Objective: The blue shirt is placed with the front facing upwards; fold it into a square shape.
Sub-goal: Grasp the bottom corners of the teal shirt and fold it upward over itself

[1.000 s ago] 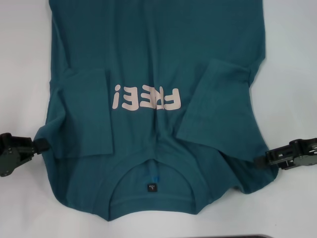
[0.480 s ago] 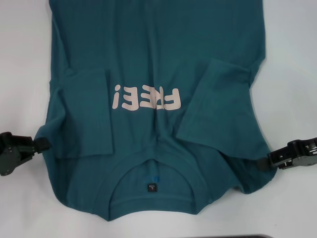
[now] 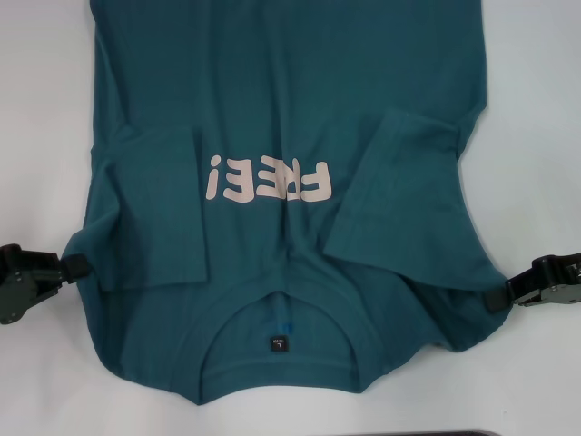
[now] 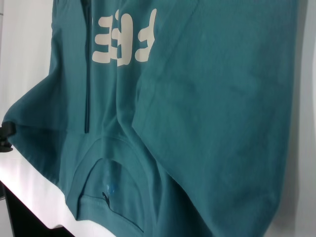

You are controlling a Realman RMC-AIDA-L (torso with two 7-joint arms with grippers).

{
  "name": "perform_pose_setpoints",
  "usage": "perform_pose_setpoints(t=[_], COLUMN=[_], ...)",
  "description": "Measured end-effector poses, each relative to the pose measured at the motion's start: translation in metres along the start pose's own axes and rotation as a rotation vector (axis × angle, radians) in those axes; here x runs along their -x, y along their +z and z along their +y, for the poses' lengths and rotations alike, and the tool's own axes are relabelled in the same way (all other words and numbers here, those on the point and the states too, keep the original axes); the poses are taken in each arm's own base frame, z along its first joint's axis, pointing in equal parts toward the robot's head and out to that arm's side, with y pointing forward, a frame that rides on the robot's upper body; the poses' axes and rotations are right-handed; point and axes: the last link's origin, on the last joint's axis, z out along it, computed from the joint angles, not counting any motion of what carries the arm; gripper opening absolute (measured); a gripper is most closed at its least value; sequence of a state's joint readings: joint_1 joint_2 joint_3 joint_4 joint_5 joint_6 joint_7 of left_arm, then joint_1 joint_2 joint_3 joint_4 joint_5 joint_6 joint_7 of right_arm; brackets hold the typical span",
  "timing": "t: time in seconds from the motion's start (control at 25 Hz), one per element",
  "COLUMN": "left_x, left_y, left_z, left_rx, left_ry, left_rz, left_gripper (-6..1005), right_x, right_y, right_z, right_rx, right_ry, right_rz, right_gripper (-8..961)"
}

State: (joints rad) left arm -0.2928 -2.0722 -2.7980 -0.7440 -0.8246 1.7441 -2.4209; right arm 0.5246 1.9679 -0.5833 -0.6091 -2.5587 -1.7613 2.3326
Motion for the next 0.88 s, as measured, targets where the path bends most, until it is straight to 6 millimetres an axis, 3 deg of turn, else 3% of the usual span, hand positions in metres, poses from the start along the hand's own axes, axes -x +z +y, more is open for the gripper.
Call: perform_pose_setpoints(t=[0.2,0.36,0.6,0.88], left_x=[0.000,0.003,0.010,0.019], left_y=[0.000,-0.006,-0.016,-0.018], left_z=[0.001,0.003,-0.002,-0.008], left_rx=[0.001,-0.009,-0.075,-0.116], left_ry=[0.004,0.026,0.032,0.023], left_rz=[-0.007,-0.073,-0.175,-0.231], left_gripper=[0,1,1,1], right_x=[0.000,-0.005,-0.010,-0.016], right_y=[-0.002,-0.020,-0.044,-0.040], right_z=[-0.001,-0.006,-0.009,-0.011], right_rx=[-0.005,-0.062,-0.114,-0.142], right_ry=[-0.001,0.002,0.024,0.032], right_rz=[0.001,0.029,0.043,0.103], right_gripper=[90,12,12,12])
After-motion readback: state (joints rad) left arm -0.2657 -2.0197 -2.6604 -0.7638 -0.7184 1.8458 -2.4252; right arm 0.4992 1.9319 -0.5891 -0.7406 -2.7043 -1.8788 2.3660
